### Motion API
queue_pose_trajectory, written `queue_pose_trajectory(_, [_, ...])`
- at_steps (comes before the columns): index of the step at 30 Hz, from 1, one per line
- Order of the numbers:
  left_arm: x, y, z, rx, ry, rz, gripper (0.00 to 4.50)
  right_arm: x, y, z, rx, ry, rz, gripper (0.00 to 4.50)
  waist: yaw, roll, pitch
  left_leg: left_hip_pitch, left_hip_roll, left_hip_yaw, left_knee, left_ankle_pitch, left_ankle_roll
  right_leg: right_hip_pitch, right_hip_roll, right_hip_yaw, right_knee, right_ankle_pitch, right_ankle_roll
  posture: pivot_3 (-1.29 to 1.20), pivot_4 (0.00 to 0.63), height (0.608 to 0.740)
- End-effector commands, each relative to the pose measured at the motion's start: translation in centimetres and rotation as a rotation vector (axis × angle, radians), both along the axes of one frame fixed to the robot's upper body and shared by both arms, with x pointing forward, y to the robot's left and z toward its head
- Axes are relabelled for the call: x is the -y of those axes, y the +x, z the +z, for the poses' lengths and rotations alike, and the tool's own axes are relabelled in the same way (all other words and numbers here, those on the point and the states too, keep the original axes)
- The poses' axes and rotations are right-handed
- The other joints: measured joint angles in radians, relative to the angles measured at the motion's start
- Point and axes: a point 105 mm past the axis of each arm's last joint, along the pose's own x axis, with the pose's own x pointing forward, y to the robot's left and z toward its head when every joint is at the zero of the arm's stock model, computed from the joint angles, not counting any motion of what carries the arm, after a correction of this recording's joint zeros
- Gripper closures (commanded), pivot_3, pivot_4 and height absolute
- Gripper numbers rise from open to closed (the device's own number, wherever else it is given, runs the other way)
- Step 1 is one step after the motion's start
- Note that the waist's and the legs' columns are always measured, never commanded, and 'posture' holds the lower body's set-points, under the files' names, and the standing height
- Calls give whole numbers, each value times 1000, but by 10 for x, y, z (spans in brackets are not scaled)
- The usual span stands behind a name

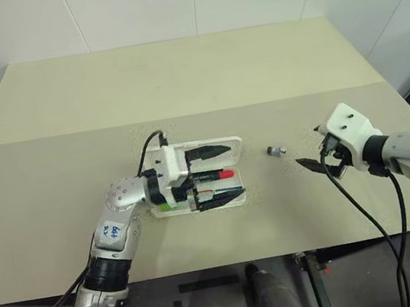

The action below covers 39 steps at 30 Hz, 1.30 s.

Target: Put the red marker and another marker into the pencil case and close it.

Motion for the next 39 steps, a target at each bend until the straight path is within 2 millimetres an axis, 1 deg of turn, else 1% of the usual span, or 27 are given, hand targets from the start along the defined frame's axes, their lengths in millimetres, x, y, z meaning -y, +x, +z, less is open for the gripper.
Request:
queue_pose_trajectory(1, [11,-2,11,43,18,10,0,-10,6,0,14,19,65,41,3,0,0,0,0,0,0,0,0,0,0,0,0,0,0,0,150,740])
queue_pose_trajectory(4, [17,-3,10,35,21,7,0,-23,10,-7,-10,82,130,41,3,0,0,0,0,0,0,0,0,0,0,0,0,0,0,0,150,740])
queue_pose_trajectory(7, [20,-3,8,13,16,5,0,-28,18,-11,-27,118,154,41,6,0,0,1,0,0,0,0,0,0,0,1,0,1,1,0,150,740])
queue_pose_trajectory(12, [30,-3,9,-25,-11,17,0,-20,39,-21,-45,109,133,41,10,0,0,1,0,1,1,0,0,1,0,1,0,3,0,0,150,740])
queue_pose_trajectory(17, [39,-9,8,-26,-1,-1,0,-12,51,-26,-61,102,123,41,9,1,1,4,0,1,1,0,0,7,0,1,0,4,2,0,150,740])
queue_pose_trajectory(21, [46,-12,9,-25,11,4,0,-11,55,-35,-92,102,131,41,9,1,1,6,0,1,1,0,0,10,0,2,-2,4,3,0,150,740])
queue_pose_trajectory(24, [52,-9,10,-8,22,31,0,-9,57,-43,-114,102,130,41,6,1,0,6,-1,1,1,0,0,11,0,2,-2,5,3,0,150,740])
queue_pose_trajectory(27, [57,-5,14,-7,9,71,0,-9,59,-46,-120,106,132,41,6,1,0,7,-1,1,2,0,0,12,0,2,-2,5,3,0,150,740])
queue_pose_trajectory(31, [60,-1,14,-21,9,110,0,-12,61,-47,-126,115,140,41,-3,1,0,8,-1,1,4,0,0,13,0,3,-2,6,4,0,150,740])
queue_pose_trajectory(36, [62,-3,13,-36,8,109,0,-13,62,-56,-164,113,139,41,-17,1,0,8,-1,1,4,0,0,13,0,3,-2,6,4,0,150,740])
queue_pose_trajectory(39, [62,-2,15,-40,1,114,0,-11,64,-63,-187,100,119,636,-19,1,0,8,-1,1,4,0,0,14,0,3,-2,6,4,0,150,740])
